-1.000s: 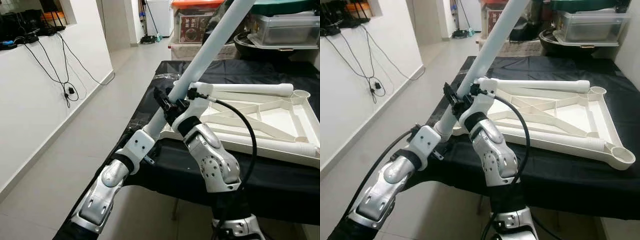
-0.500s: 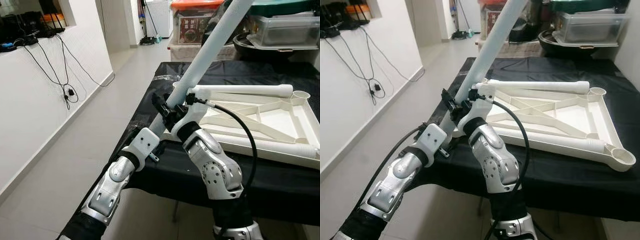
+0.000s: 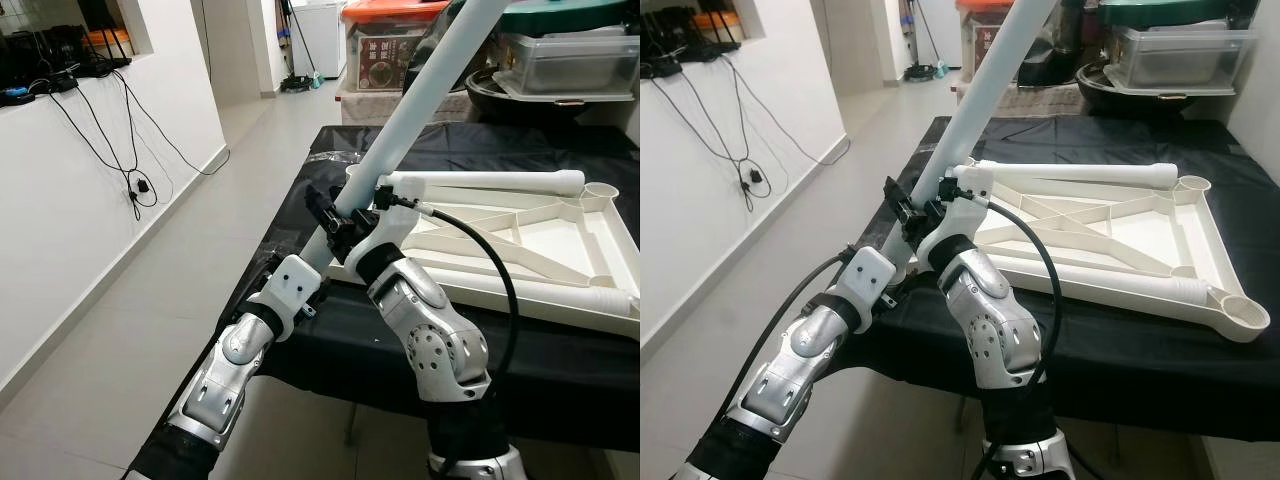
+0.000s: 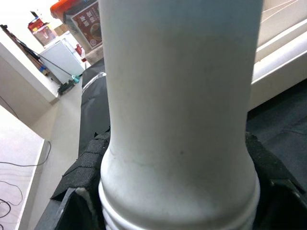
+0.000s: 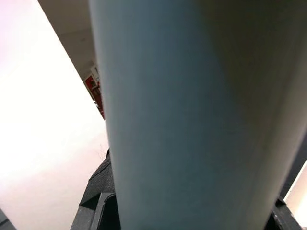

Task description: Building children table

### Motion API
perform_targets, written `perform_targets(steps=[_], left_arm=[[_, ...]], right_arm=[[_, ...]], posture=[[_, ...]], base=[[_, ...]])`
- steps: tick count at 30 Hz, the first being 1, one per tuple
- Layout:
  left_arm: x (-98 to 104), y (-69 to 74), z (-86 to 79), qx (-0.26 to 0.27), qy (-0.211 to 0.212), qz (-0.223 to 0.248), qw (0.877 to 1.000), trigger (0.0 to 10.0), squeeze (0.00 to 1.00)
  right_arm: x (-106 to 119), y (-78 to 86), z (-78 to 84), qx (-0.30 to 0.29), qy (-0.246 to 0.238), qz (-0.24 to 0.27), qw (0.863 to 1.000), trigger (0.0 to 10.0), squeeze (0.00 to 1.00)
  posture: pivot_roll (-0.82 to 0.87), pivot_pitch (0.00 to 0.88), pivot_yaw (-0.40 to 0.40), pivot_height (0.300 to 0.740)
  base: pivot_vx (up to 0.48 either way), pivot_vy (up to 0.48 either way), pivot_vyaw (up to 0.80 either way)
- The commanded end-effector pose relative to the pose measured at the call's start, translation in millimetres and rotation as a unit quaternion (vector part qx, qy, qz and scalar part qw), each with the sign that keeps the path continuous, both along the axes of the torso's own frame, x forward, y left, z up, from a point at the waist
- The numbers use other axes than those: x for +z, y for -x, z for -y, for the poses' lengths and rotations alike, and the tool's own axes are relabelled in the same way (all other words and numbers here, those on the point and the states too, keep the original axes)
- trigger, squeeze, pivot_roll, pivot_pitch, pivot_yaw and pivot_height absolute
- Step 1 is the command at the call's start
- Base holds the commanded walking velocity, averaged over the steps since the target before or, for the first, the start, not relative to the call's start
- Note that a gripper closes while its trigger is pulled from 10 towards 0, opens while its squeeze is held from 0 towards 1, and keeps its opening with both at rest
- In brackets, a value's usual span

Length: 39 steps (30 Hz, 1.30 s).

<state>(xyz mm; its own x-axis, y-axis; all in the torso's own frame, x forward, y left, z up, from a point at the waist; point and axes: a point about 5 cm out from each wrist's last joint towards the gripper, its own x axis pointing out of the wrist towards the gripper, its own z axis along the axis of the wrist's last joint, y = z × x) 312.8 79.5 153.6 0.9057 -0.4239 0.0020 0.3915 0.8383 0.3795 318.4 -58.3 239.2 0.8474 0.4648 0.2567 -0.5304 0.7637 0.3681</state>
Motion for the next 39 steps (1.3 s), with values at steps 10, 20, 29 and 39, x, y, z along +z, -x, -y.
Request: perform_targets(steps=[10,20,29,39], left_arm=[[-4.9,14.9,-13.8,0.013,0.004,-0.007,1.000,10.0,0.00],[-6.6,18.3,-20.3,0.017,-0.004,-0.007,1.000,10.0,0.00],[-7.1,27.8,-21.4,0.004,0.000,-0.015,1.000,10.0,0.00],[-12.7,50.2,-23.9,-0.017,0.017,-0.044,0.999,10.0,0.00]], right_arm=[[-10.2,1.2,2.0,-0.005,0.020,-0.002,1.000,10.0,1.00],[-10.9,3.4,-2.3,0.019,0.020,0.005,1.000,10.0,1.00],[-13.4,-1.2,4.9,0.046,0.026,0.011,0.999,10.0,0.00],[-19.3,-14.9,21.9,0.105,0.011,-0.001,0.994,10.0,0.00]], posture=[[-0.05,0.015,0.085,0.740],[-0.05,0.016,0.086,0.740],[-0.03,0.015,0.090,0.740],[0.00,0.022,0.076,0.740]], base=[[0.000,0.000,0.00],[0.000,0.000,0.00],[0.000,0.000,0.00],[0.000,0.000,0.00]])
